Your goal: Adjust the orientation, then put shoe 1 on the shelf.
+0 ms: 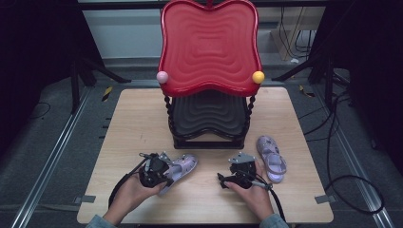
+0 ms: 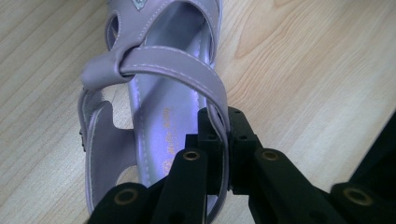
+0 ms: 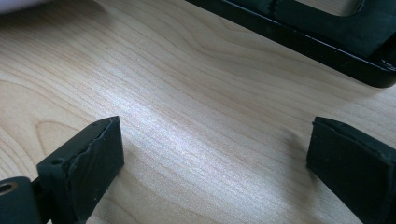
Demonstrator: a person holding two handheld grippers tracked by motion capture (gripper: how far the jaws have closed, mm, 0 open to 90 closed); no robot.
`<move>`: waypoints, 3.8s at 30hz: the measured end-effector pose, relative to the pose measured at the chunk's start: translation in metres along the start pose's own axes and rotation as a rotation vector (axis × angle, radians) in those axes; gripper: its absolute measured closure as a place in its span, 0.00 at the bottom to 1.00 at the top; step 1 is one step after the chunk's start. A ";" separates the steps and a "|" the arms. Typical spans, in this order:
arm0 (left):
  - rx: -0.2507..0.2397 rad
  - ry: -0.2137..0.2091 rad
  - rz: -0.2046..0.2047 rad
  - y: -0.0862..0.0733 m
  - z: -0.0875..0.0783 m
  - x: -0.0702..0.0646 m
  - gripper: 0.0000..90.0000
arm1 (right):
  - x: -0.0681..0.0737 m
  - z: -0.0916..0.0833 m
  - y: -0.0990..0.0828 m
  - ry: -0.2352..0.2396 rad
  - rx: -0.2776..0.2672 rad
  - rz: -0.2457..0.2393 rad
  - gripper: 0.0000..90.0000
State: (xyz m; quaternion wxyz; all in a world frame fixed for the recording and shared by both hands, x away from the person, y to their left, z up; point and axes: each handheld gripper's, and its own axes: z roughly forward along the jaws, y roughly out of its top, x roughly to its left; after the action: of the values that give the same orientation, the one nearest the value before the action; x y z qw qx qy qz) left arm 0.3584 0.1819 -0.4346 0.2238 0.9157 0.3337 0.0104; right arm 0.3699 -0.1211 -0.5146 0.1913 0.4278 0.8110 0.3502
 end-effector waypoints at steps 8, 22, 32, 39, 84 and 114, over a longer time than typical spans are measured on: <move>-0.119 -0.087 -0.040 0.001 -0.016 0.005 0.96 | 0.000 0.000 0.000 0.001 0.000 -0.001 0.05; -0.313 -0.195 -0.088 0.016 -0.037 -0.002 0.96 | 0.000 0.000 0.000 0.000 0.001 -0.003 0.05; -0.439 -0.192 -0.091 0.043 -0.054 -0.014 0.96 | 0.000 0.000 0.000 0.001 0.001 -0.005 0.05; -0.545 -0.183 -0.115 0.068 -0.055 -0.014 0.96 | -0.001 0.000 0.000 0.000 0.000 -0.007 0.05; -0.896 0.197 -0.253 0.140 0.010 0.004 0.96 | -0.001 0.000 0.000 0.007 -0.001 -0.008 0.05; -0.885 0.284 -0.307 0.138 0.010 0.015 0.96 | -0.001 0.000 0.000 0.007 -0.001 -0.010 0.05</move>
State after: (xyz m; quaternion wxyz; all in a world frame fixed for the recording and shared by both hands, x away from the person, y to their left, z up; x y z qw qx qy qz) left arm 0.4547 0.0937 -0.3880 0.5425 0.6626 0.4556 0.2430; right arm 0.3706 -0.1219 -0.5146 0.1903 0.4223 0.8137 0.3513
